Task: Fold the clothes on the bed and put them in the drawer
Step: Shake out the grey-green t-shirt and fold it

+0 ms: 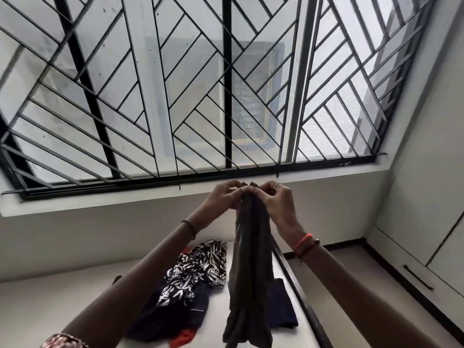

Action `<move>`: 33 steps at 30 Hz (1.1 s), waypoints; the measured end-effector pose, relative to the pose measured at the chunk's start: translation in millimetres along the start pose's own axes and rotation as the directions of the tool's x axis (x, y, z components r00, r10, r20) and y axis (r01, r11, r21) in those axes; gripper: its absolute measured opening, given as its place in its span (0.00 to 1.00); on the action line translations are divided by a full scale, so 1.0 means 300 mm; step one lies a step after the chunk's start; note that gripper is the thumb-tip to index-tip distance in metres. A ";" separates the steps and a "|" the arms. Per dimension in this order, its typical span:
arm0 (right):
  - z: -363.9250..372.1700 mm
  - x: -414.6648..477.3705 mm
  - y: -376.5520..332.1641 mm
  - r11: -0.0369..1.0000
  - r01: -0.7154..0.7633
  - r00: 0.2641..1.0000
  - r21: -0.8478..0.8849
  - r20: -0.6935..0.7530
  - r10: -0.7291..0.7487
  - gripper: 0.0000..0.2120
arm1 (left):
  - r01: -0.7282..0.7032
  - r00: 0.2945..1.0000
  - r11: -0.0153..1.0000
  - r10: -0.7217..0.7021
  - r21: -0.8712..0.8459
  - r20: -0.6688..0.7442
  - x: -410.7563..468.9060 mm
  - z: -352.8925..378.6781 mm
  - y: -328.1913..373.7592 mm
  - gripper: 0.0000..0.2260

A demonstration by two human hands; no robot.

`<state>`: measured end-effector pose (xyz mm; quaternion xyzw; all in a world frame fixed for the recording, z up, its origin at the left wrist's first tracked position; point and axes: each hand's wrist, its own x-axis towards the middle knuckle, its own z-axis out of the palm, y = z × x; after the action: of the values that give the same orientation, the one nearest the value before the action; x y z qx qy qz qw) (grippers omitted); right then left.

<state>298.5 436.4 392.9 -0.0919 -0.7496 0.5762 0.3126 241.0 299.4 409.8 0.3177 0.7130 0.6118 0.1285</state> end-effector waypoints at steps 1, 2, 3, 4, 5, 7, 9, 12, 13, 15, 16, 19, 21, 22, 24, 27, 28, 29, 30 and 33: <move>0.003 0.001 -0.004 1.000 -0.002 1.000 0.004 0.003 0.002 0.11 | -0.007 1.000 1.000 0.007 0.000 -0.001 -0.003 -0.003 0.003 0.06; 0.004 0.002 -0.007 1.000 -0.002 1.000 0.009 0.010 0.002 0.10 | -0.011 1.000 1.000 0.011 -0.001 0.003 -0.008 -0.008 0.007 0.06; 0.004 0.003 -0.009 1.000 -0.004 1.000 0.018 0.023 0.004 0.09 | -0.010 1.000 1.000 0.010 -0.004 0.018 -0.011 -0.015 0.007 0.05; 0.002 0.001 -0.011 0.999 -0.013 0.999 0.034 0.045 0.012 0.07 | -0.010 0.999 1.000 0.010 -0.009 0.045 -0.015 -0.024 0.006 0.04; -0.001 -0.001 -0.013 0.998 -0.026 0.997 0.055 0.070 0.023 0.06 | -0.009 0.997 1.000 0.011 -0.019 0.071 -0.016 -0.033 0.004 0.06; -0.007 -0.005 -0.015 0.995 -0.047 0.992 0.090 0.124 0.036 0.04 | -0.018 0.995 1.000 0.021 -0.025 0.099 -0.021 -0.047 -0.001 0.07; -0.009 -0.004 -0.015 0.992 -0.068 0.983 0.110 0.177 0.048 0.02 | -0.046 0.995 0.999 0.048 -0.024 0.091 -0.021 -0.048 -0.004 0.05; -0.009 0.001 -0.012 0.981 -0.104 0.971 0.163 0.232 0.064 0.05 | -0.075 0.997 0.996 0.075 0.053 0.001 -0.007 -0.043 0.009 0.05; -0.011 0.004 -0.011 0.973 -0.120 0.966 0.197 0.250 0.069 0.06 | -0.108 0.992 0.988 0.113 0.108 -0.047 0.010 -0.048 0.007 0.08; -0.019 0.007 -0.014 0.952 -0.145 0.954 0.268 0.292 0.063 0.07 | -0.194 0.971 0.948 0.222 0.251 -0.087 0.033 -0.071 0.005 0.14; -0.023 0.006 -0.018 0.939 -0.158 0.947 0.305 0.317 0.056 0.08 | -0.240 0.960 0.917 0.274 0.318 -0.065 0.037 -0.082 0.007 0.16; -0.032 0.006 -0.031 0.891 -0.207 0.921 0.405 0.387 0.038 0.09 | -0.333 0.942 0.871 0.326 0.361 0.082 0.048 -0.092 0.014 0.11; -0.040 0.011 -0.033 0.871 -0.222 0.912 0.439 0.409 0.026 0.08 | -0.300 0.953 0.908 0.273 0.293 0.129 0.058 -0.083 0.024 0.05; -0.044 0.012 -0.031 0.870 -0.220 0.911 0.441 0.412 0.022 0.08 | -0.278 0.959 0.920 0.250 0.277 0.133 0.061 -0.078 0.033 0.02; -0.053 0.009 -0.015 0.881 -0.203 0.908 0.427 0.419 0.006 0.09 | -0.257 0.966 0.914 0.233 0.314 0.112 0.077 -0.071 0.038 0.07; -0.067 -0.007 0.040 0.917 -0.119 0.893 0.380 0.445 -0.068 0.17 | -0.272 0.962 0.884 0.246 0.381 0.117 0.097 -0.076 0.057 0.05; -0.071 -0.014 0.057 0.931 -0.089 0.888 0.355 0.452 -0.088 0.20 | -0.279 0.960 0.864 0.246 0.419 0.132 0.101 -0.080 0.067 0.02; -0.074 -0.018 0.068 0.942 -0.069 0.886 0.328 0.454 -0.093 0.22 | -0.287 0.958 0.835 0.246 0.470 0.148 0.112 -0.087 0.072 0.04; -0.075 -0.023 0.075 0.949 -0.060 0.889 0.309 0.449 -0.090 0.22 | -0.294 0.956 0.800 0.241 0.522 0.170 0.116 -0.091 0.081 0.06; -0.071 -0.020 0.080 0.959 -0.058 0.909 0.277 0.411 -0.063 0.16 | -0.314 0.949 0.746 0.227 0.587 0.219 0.133 -0.106 0.106 0.08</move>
<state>310.3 458.2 371.7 0.0796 -0.7086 0.6834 0.1565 201.7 300.2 455.2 0.4820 0.8090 0.3354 -0.0247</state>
